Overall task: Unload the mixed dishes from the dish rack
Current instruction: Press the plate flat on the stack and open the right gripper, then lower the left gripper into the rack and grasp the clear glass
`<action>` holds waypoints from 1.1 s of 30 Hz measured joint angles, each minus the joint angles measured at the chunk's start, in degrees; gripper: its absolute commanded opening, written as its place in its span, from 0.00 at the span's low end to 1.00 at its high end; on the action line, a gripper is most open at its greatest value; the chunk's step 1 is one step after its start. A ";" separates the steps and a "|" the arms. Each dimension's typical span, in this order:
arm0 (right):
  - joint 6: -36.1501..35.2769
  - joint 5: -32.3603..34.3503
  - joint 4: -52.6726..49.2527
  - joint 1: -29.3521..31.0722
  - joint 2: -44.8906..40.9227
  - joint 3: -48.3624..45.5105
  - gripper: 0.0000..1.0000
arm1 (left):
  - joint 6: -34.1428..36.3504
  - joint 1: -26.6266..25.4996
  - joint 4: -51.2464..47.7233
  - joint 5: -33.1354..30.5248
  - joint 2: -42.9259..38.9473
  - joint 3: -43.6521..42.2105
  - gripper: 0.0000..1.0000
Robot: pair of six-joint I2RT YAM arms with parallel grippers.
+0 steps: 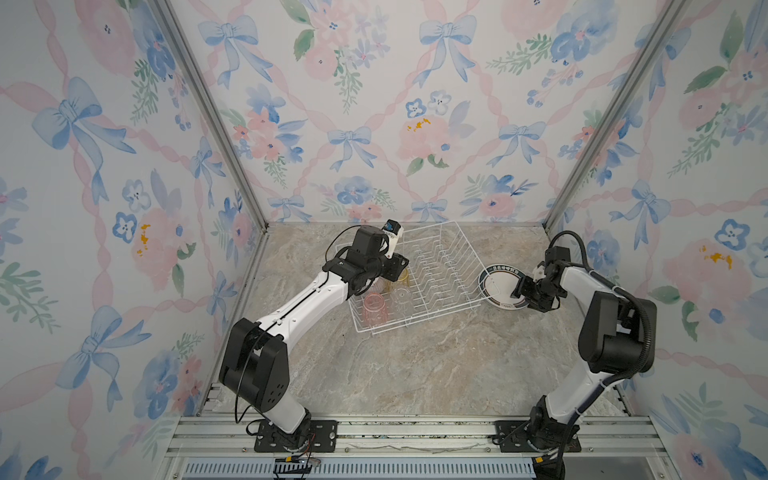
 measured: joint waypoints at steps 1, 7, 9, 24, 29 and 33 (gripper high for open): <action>0.02 0.22 -0.04 0.07 0.00 0.00 0.66 | 0.02 0.00 -0.02 0.00 0.00 -0.09 0.37; 0.02 1.55 0.24 -0.20 -0.44 -0.20 0.67 | 0.39 0.00 -0.98 -0.37 0.00 -0.13 0.39; 0.04 1.55 0.44 -0.87 -2.27 -1.03 0.67 | 0.59 0.00 -1.64 -1.22 0.00 -0.13 0.41; 0.66 -2.12 0.33 -4.24 -18.95 -1.07 0.70 | 1.01 -0.63 -11.98 -6.16 9.20 5.79 0.58; 0.90 -3.87 0.50 -3.78 -20.04 -1.07 0.71 | 1.03 -4.17 -16.17 -7.08 9.60 7.96 0.59; 1.29 -5.18 1.18 -3.65 -20.70 -1.07 0.71 | 1.03 -7.28 -18.32 -7.48 9.60 8.11 0.72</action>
